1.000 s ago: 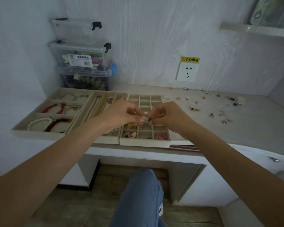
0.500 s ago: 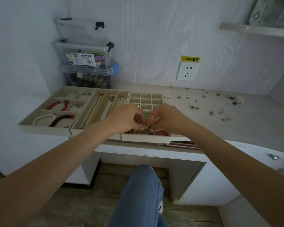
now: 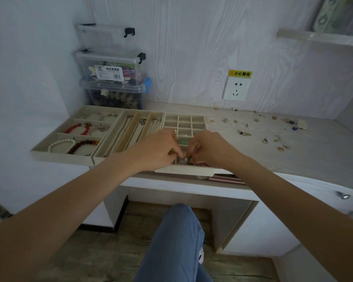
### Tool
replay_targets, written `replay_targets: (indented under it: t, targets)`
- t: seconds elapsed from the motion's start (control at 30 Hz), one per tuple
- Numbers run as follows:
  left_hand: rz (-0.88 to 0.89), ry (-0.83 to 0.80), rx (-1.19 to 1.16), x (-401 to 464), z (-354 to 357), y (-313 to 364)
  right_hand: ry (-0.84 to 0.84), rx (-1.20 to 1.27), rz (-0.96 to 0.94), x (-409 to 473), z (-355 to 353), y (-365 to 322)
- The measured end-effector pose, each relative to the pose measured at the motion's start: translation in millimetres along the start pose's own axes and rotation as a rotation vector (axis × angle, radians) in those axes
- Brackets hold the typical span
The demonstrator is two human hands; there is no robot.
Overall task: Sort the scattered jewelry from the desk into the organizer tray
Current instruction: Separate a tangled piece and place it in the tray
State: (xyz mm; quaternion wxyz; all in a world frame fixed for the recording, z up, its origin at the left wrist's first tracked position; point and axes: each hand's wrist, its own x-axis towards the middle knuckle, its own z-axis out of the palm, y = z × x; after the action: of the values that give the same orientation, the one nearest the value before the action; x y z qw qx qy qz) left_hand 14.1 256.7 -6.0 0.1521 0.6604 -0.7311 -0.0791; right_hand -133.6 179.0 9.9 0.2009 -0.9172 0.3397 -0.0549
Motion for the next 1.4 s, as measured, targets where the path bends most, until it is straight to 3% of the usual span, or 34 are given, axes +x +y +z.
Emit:
replay_targets:
  t: [0.17,0.93,1.4]
  targets:
    - [0.005,-0.05,0.166,3,2,2,-0.025,-0.032,0.001,-2,-2,-2]
    - [-0.021,-0.054,0.144,-2,-1,-2,0.074,-0.054,0.012,4,8,1]
    - [-0.039,-0.066,0.163,-3,-1,2,0.091,-0.05,0.131,17,18,13]
